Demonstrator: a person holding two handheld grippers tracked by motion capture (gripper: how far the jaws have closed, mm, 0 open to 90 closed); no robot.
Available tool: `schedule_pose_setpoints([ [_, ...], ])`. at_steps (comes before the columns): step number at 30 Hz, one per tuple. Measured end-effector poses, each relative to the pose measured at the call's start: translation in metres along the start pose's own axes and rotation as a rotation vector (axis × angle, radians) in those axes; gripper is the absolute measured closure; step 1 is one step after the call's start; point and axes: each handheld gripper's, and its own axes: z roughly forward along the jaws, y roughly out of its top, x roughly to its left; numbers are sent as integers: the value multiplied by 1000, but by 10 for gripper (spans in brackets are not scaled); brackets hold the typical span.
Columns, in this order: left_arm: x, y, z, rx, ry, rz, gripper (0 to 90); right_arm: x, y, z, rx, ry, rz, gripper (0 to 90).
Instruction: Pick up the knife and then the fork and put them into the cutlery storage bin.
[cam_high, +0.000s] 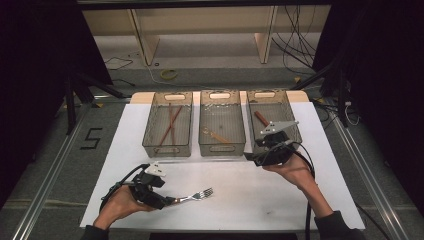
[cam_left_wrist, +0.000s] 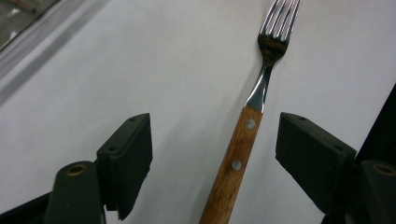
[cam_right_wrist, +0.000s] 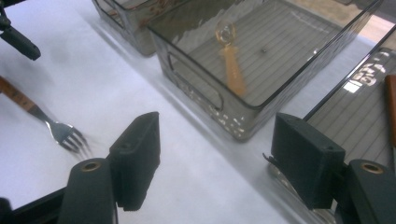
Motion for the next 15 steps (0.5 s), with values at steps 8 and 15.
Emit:
schedule_pose_setpoints([
  [8, -4, -3, 1, 74, -5, 36, 350, 8, -11, 1, 17, 18, -10, 328],
  [15, -5, -4, 4, 130, -10, 59, 415, 16, -18, 1, 23, 34, -18, 320],
])
